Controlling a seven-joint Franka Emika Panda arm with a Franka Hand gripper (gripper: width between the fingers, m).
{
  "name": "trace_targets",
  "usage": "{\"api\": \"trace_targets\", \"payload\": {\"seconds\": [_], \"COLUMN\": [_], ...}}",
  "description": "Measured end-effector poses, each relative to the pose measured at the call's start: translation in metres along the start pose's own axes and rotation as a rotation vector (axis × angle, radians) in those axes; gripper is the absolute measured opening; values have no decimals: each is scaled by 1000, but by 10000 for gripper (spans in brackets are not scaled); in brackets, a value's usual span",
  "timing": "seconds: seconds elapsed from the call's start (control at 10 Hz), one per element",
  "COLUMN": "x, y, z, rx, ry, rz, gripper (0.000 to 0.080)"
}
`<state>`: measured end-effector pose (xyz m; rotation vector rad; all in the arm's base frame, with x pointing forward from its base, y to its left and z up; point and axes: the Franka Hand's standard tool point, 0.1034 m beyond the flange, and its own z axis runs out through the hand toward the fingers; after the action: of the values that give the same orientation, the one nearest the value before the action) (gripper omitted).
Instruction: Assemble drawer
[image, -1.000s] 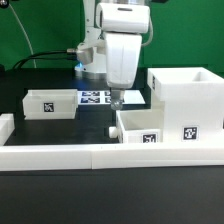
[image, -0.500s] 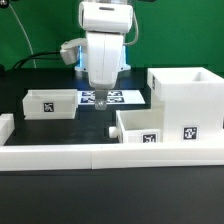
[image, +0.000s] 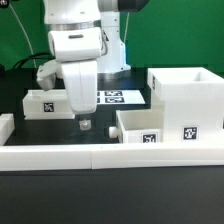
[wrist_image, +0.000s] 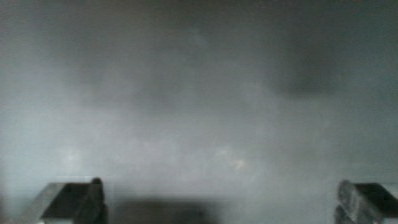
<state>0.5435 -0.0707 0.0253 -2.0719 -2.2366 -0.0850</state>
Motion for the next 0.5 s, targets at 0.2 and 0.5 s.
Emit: {"api": "trace_targets", "payload": {"seconds": [0.2, 0.5], "x": [9, 29], "y": [1, 4], "z": [8, 11], "rx": [6, 12], "ry": [27, 38], "rz": [17, 69], "gripper": [649, 649]}}
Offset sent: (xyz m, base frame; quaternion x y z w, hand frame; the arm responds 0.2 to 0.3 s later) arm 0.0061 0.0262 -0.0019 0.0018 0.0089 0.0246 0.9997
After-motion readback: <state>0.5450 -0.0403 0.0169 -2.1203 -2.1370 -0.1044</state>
